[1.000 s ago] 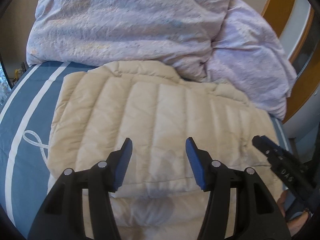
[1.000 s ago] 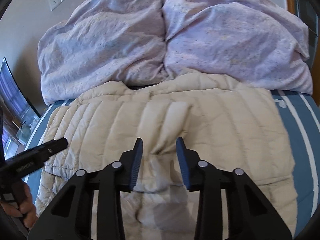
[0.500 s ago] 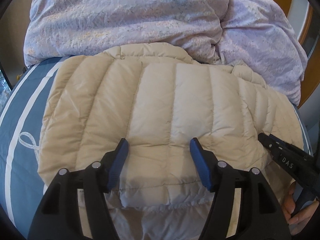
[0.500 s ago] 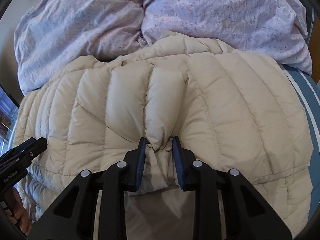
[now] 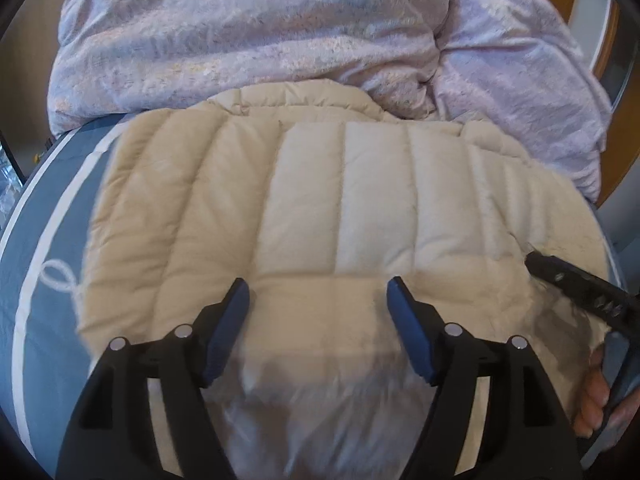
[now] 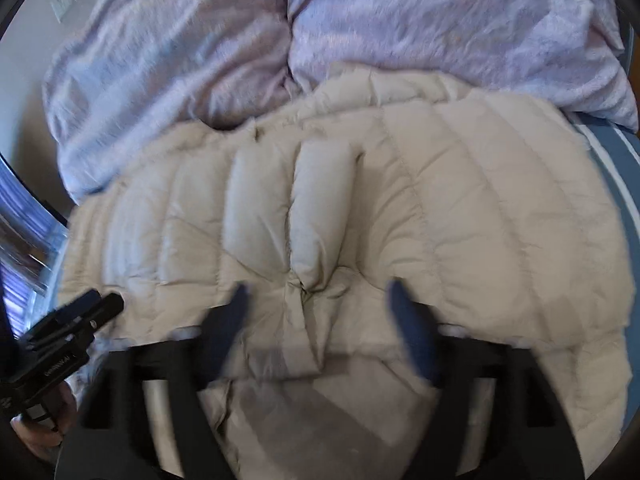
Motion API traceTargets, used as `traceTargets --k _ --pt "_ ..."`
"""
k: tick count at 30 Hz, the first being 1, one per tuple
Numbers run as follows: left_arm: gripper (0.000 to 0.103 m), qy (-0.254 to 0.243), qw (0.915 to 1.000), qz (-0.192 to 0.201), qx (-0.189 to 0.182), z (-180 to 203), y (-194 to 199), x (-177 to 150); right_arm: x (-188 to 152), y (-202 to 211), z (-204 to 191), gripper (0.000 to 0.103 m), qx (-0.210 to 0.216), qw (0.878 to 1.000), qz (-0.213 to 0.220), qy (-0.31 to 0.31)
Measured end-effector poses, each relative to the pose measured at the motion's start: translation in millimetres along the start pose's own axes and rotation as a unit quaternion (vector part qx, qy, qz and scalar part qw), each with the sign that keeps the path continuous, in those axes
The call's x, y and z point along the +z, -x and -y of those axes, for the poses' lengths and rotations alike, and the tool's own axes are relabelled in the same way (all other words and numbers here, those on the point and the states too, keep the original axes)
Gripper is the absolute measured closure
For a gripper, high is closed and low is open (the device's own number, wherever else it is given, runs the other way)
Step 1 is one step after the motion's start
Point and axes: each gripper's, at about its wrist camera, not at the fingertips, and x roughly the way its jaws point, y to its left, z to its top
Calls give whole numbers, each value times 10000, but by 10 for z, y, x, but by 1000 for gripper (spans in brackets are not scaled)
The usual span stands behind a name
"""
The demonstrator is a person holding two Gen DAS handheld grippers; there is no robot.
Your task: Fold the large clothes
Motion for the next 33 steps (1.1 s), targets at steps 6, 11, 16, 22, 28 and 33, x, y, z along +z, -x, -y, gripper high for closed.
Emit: traceTargets --k 6,11,16,22,28,33 --pt "26 65 9999 59 -118 -371 547 -398 -209 622 209 14 35 9998 -24 186" --pt "26 280 9992 -19 -279 -791 1014 -1039 -623 1030 621 14 -34 9996 -279 94" --pt "26 325 9988 -104 -351 -992 1306 -1579 -1144 1404 1158 15 -177 9984 -437 -302" --pt "27 342 9987 -207 -326 -1046 1422 -1985 -1613 1718 1520 19 -316 9971 -511 -470" --pt "33 373 9980 -295 -405 -1027 1448 -2258 -1910 1877 1767 27 -246 9957 -523 -724" --pt "40 517 9969 -226 -541 -1062 1516 -2445 -2088 1934 1857 36 9 9947 -508 -892"
